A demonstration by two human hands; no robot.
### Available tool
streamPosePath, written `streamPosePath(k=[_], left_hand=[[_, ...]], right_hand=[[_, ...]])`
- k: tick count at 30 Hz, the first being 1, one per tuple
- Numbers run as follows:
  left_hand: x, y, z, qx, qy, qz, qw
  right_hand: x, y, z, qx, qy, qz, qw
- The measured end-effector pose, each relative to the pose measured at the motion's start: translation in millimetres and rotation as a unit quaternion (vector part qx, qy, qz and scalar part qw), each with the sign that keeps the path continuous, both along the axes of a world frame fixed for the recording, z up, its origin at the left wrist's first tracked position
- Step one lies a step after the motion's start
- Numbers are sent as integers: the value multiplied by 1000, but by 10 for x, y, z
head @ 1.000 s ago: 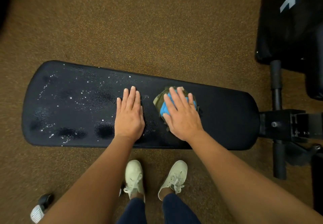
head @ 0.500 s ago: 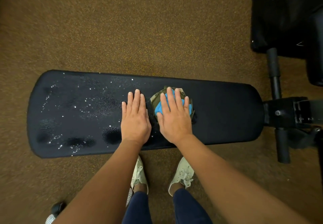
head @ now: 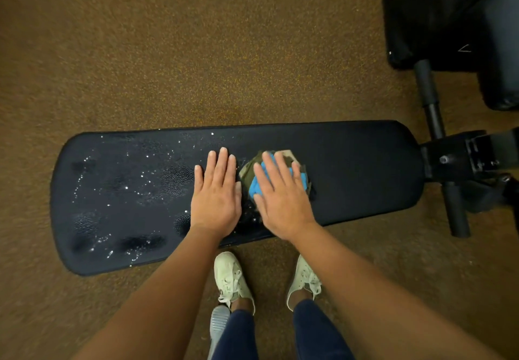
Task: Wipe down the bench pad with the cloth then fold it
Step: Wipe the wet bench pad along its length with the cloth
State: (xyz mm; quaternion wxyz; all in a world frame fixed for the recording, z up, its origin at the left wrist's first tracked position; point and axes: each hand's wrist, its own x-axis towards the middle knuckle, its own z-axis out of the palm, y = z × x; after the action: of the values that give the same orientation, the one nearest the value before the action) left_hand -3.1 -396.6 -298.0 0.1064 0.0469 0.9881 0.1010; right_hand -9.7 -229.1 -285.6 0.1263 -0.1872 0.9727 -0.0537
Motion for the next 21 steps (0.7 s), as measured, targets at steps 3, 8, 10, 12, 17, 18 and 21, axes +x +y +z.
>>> streamPosePath(k=[3, 8, 10, 12, 17, 18, 21], left_hand=[[-29, -47, 11, 5, 4, -19, 1000], [-58, -131, 18, 15, 16, -39, 999], [-56, -142, 5, 21, 20, -38, 999], [-55, -142, 5, 30, 22, -36, 999], [-54, -148, 14, 44, 28, -35, 998], [-54, -153, 9, 45, 28, -35, 998], [-46, -155, -10, 39, 27, -35, 998]], right_hand=[[193, 238, -11, -15, 0, 47, 999], [-29, -52, -14, 17, 21, -153, 988], [63, -259, -2, 1, 15, -141, 990], [268, -224, -9, -6, 3, -59, 998], [242, 143, -45, 7, 6, -44, 999], [156, 95, -50, 18, 10, -86, 996], [43, -189, -19, 23, 10, -188, 982]])
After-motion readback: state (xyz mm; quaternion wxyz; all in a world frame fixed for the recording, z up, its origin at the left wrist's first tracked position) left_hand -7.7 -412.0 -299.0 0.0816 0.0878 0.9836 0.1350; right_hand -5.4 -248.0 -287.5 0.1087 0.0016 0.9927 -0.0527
